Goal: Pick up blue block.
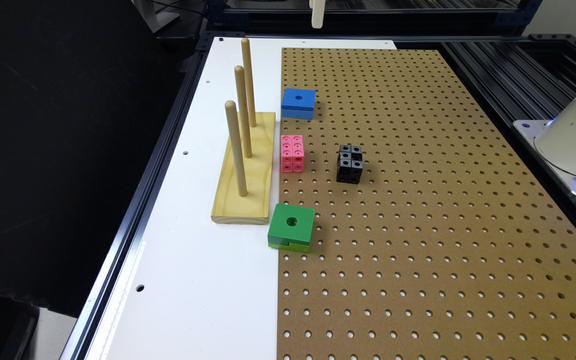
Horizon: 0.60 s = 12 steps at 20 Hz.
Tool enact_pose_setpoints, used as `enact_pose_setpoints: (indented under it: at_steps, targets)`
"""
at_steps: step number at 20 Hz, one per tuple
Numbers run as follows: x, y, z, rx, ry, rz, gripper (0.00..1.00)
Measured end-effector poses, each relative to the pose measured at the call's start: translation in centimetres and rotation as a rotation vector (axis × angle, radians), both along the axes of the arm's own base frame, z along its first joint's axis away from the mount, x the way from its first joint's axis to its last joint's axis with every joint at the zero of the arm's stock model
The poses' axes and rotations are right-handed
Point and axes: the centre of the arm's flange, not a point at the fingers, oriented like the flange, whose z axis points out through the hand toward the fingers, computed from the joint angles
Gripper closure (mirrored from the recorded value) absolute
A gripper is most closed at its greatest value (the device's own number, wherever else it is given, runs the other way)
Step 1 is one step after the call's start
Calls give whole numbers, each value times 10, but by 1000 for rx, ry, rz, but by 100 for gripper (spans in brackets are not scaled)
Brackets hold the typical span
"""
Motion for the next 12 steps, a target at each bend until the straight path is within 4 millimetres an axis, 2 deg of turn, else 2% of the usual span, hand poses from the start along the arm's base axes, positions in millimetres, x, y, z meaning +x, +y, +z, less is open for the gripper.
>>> enact_pose_setpoints:
  at_steps: [2,4,8,12]
  targets:
    - [3,-1,-24,3,1,1,0]
    - [6,-3,-39,3,-1,1,0]
    - [7,-3,-53,7,7,3,0]
    - [9,-4,-83,10,9,5,0]
